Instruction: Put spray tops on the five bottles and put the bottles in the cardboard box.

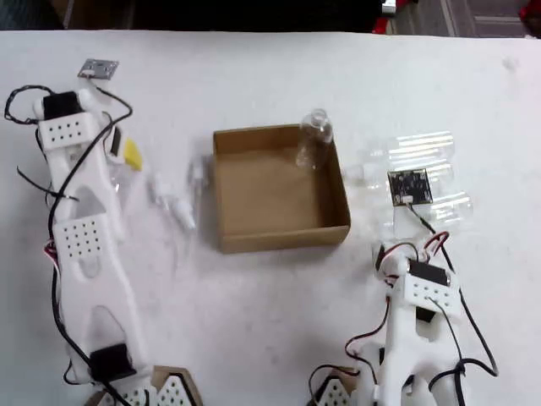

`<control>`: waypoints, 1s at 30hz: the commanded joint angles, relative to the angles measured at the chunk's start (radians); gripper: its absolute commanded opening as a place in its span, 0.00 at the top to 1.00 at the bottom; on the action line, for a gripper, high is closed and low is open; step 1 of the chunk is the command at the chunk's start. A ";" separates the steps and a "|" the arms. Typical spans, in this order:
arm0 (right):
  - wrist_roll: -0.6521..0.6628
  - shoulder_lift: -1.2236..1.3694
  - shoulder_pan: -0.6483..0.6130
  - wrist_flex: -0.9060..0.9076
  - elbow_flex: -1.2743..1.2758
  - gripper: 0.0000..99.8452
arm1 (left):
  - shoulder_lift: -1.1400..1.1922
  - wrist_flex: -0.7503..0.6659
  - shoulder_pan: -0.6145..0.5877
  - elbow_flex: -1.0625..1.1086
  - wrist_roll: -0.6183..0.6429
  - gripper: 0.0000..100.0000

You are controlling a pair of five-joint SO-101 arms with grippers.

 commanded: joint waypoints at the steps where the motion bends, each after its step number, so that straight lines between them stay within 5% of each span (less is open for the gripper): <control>1: 0.011 0.002 -0.008 -0.018 -0.003 0.87 | -0.013 0.015 0.016 -0.043 0.012 0.74; 15: 0.011 0.004 -0.008 -0.039 -0.003 0.87 | -0.039 0.015 0.019 0.011 0.011 0.82; 21: 0.011 0.004 -0.008 -0.039 -0.003 0.87 | -0.039 0.015 0.019 0.011 0.012 0.98; 30: 0.011 0.004 -0.008 -0.039 -0.003 0.87 | -0.065 0.017 0.019 0.018 0.018 0.96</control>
